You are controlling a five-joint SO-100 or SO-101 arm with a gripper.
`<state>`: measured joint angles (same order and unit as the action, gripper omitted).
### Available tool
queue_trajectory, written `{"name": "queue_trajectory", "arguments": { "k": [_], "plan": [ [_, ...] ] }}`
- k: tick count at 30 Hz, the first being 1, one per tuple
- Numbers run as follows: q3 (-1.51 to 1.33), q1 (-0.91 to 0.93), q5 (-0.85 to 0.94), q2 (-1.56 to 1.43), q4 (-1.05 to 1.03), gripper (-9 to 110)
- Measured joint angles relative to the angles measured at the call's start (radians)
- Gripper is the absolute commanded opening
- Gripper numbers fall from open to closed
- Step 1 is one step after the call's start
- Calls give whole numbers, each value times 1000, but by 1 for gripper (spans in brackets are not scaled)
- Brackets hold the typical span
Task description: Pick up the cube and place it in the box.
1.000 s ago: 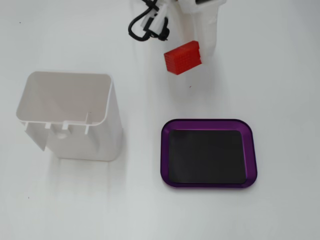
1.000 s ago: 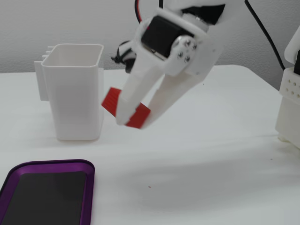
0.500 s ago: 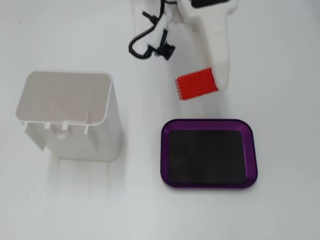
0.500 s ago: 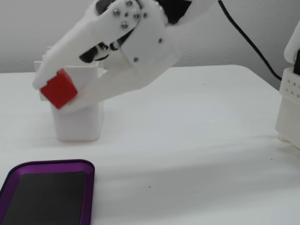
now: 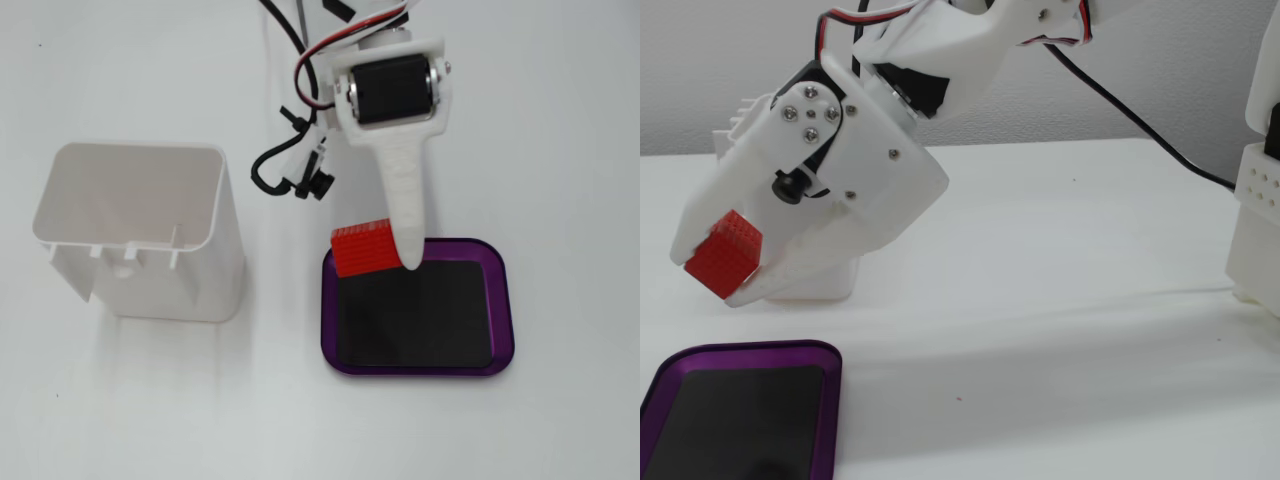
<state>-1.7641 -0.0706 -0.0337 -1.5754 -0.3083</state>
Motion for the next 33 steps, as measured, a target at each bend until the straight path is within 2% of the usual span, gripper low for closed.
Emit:
{"name": "queue_trajectory", "arguments": {
  "k": [24, 33],
  "plan": [
    [0, -77, 3, 8, -80, 0],
    [0, -78, 3, 8, -97, 10]
  ]
}}
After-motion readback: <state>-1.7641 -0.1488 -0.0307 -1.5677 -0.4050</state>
